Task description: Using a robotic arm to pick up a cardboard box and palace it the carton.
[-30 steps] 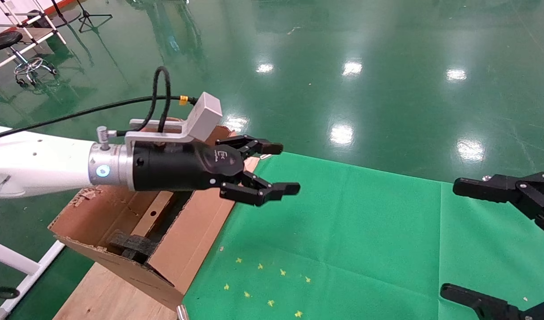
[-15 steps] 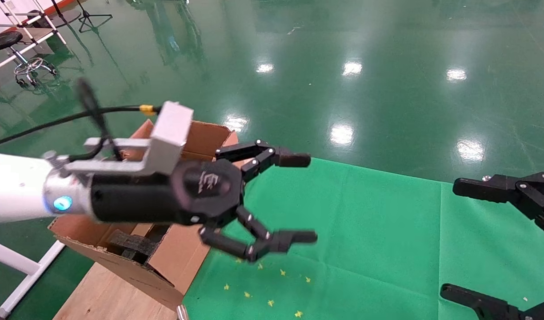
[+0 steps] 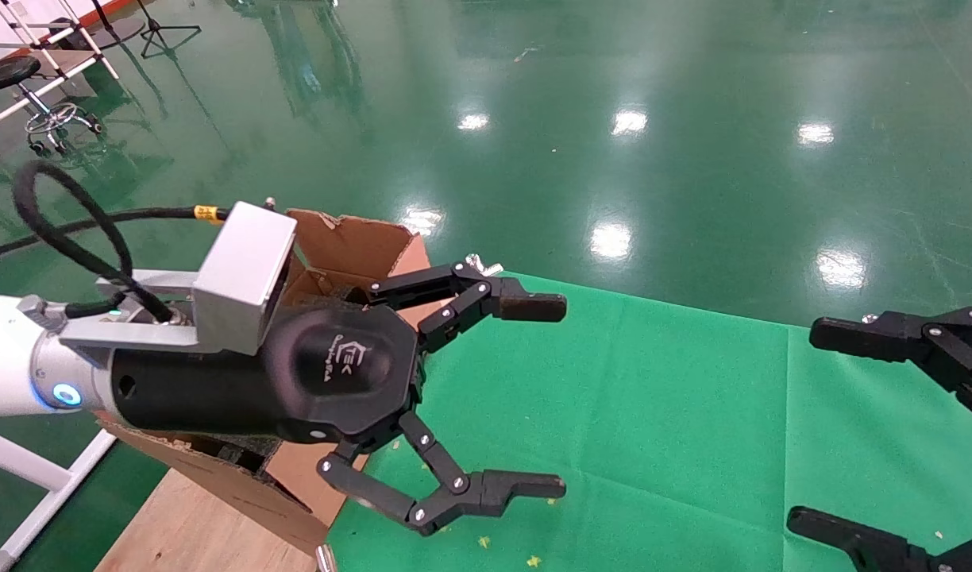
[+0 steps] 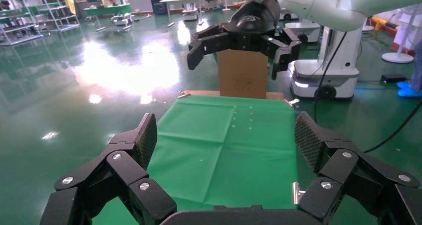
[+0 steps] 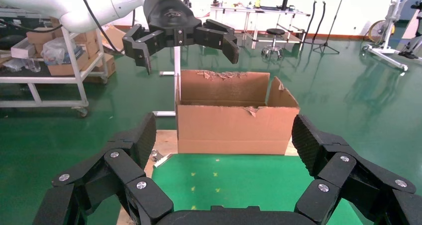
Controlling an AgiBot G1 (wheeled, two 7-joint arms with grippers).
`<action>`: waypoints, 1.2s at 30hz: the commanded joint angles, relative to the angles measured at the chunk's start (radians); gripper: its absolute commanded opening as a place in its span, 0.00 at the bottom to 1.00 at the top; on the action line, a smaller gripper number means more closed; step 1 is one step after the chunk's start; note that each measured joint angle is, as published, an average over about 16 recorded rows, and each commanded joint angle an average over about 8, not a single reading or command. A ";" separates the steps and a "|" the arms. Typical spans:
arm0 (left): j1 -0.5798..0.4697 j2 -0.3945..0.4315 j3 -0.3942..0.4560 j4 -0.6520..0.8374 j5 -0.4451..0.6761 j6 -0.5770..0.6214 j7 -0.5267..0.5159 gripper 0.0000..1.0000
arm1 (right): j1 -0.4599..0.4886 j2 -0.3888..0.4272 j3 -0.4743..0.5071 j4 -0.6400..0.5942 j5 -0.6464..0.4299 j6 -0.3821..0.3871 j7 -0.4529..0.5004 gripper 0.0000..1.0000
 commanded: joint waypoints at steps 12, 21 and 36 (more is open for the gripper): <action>-0.013 0.003 0.015 0.017 0.013 -0.008 -0.004 1.00 | 0.000 0.000 0.000 0.000 0.000 0.000 0.000 1.00; -0.017 0.003 0.019 0.021 0.016 -0.010 -0.005 1.00 | 0.000 0.000 0.000 0.000 0.000 0.000 0.000 1.00; -0.019 0.004 0.021 0.024 0.018 -0.011 -0.006 1.00 | 0.000 0.000 0.000 0.000 0.000 0.000 0.000 1.00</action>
